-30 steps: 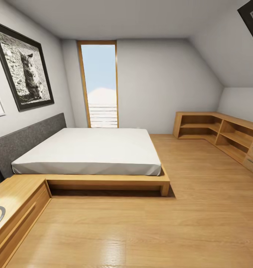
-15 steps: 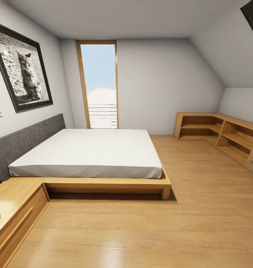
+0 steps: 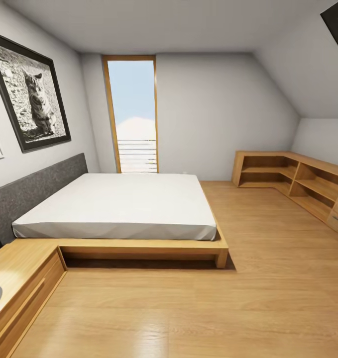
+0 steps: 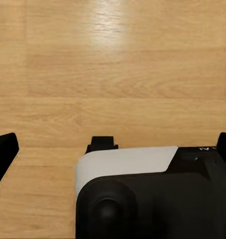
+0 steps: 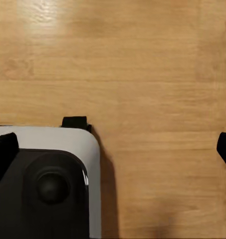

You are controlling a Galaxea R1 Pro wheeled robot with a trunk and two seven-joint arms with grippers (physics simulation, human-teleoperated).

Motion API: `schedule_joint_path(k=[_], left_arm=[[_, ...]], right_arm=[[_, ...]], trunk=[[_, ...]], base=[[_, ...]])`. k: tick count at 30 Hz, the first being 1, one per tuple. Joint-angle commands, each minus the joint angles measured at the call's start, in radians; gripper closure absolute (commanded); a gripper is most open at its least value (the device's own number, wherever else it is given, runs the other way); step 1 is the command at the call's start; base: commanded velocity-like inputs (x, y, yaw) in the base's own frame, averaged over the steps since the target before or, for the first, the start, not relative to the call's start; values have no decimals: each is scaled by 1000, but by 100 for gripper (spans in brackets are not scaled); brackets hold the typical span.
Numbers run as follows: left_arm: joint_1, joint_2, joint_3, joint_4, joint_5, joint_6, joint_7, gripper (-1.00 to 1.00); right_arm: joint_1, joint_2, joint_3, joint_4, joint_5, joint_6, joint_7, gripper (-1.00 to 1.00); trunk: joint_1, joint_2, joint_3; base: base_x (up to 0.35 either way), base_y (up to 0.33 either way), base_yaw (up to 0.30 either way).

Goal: In the bedroom, organize the workspace by keeping the computer under the desk, ensuring the monitor is on the desk, placing the keyboard on the desk next to the monitor, placing the mouse on the desk next to the keyboard, moving the folder from the swivel chair onto the desk next to the mouse, stacking the notebook on top of the folder with the pen on top of the notebook, and positioning the swivel chair next to the desk.

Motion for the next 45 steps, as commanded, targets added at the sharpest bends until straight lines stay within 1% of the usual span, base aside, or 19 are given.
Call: schedule_joint_path(k=[1, 2, 3, 4, 5, 6, 7, 9, 10, 11, 13, 14, 16, 17, 18, 21, 25, 34, 45], left_arm=[[1, 0, 0, -8, 0, -1, 0, -100], [0, -3, 1, -50, 1, -3, 1, -100], [-1, -5, 1, -59, 1, -11, 1, -100], [-2, -6, 1, -64, 1, -17, 1, -100], [-5, -9, 1, -78, 2, -41, 2, -100], [-8, -10, 1, -84, 4, -49, 3, -100], [-22, -12, 1, -97, 13, -60, 4, -100], [-68, -14, 2, -123, 57, -72, 6, -100], [-94, -15, 2, -132, 107, -75, 7, -100], [-104, -15, 2, -134, 139, -76, 8, -100], [-116, -15, 2, -108, 204, -84, 10, -100], [-118, -14, 5, -97, 221, -99, 10, -100], [-120, -13, 7, -83, 240, -165, 11, -100], [-120, -14, 7, -81, 242, -187, 11, -100], [-121, -15, 6, -78, 247, -236, 11, -100], [-121, -17, 5, -62, 250, -334, 11, -100], [-121, -14, 3, -22, 248, -388, 7, -100], [-121, -12, 3, 7, 248, -393, 7, -100], [-121, -13, 0, 30, 246, -391, 7, -100]], right_arm=[[0, -3, -1, -1, -1, -28, 0, -100], [-1, -7, 0, -4, -4, -260, -1, -100], [-1, -5, 1, -7, -5, -303, -1, -100], [-1, -4, 1, -9, -6, -320, -1, -100], [-2, 7, 2, -22, -7, -359, -1, -100], [-2, 13, 2, -32, -7, -370, -1, -100], [-2, 29, 2, -65, -7, -387, -2, -100], [-3, 66, 3, -143, -8, -406, -2, -100], [-6, 93, 3, -177, -8, -414, -2, -100], [-16, 104, 3, -185, -7, -417, -3, -100], [-59, 116, 2, -175, -6, -430, -3, -100], [-70, 117, 1, -165, -5, -444, -3, -100], [-81, 112, -1, -137, -5, -483, -4, -100], [-83, 110, -1, -129, -5, -494, -5, -100], [-85, 105, -2, -112, -5, -512, -5, -100], [-87, 99, -2, -85, -5, -538, -6, -100], [-89, 97, -1, -70, -4, -551, -6, -100], [-90, 98, 4, -68, 1, -551, -4, -100], [-90, 96, 7, -68, 1, -552, -3, -100]], trunk=[[-4, 7, 2], [-8, 14, 5], [-12, 21, 8], [-15, 28, 10], [-19, 35, 13], [-23, 42, 15], [-27, 49, 18], [-35, 63, 23], [-38, 70, 26], [-42, 77, 29], [-50, 91, 36], [-54, 98, 39], [-61, 112, 45], [-65, 119, 48], [-69, 126, 51], [-81, 147, 61], [-92, 168, 70], [-92, 168, 70], [-92, 168, 70]], base=[[0, 0, 0], [0, 0, 5], [0, 0, 26], [0, 0, 37], [0, 0, 69], [0, 0, 79], [0, 0, 93], [0, 0, 102], [0, 0, 107], [0, 0, 107], [0, 0, 63], [0, 0, 27], [0, 0, 14], [0, 0, 9], [0, 0, 6], [0, 0, 3], [0, 0, -46], [35, 0, -256], [293, 0, -296]])
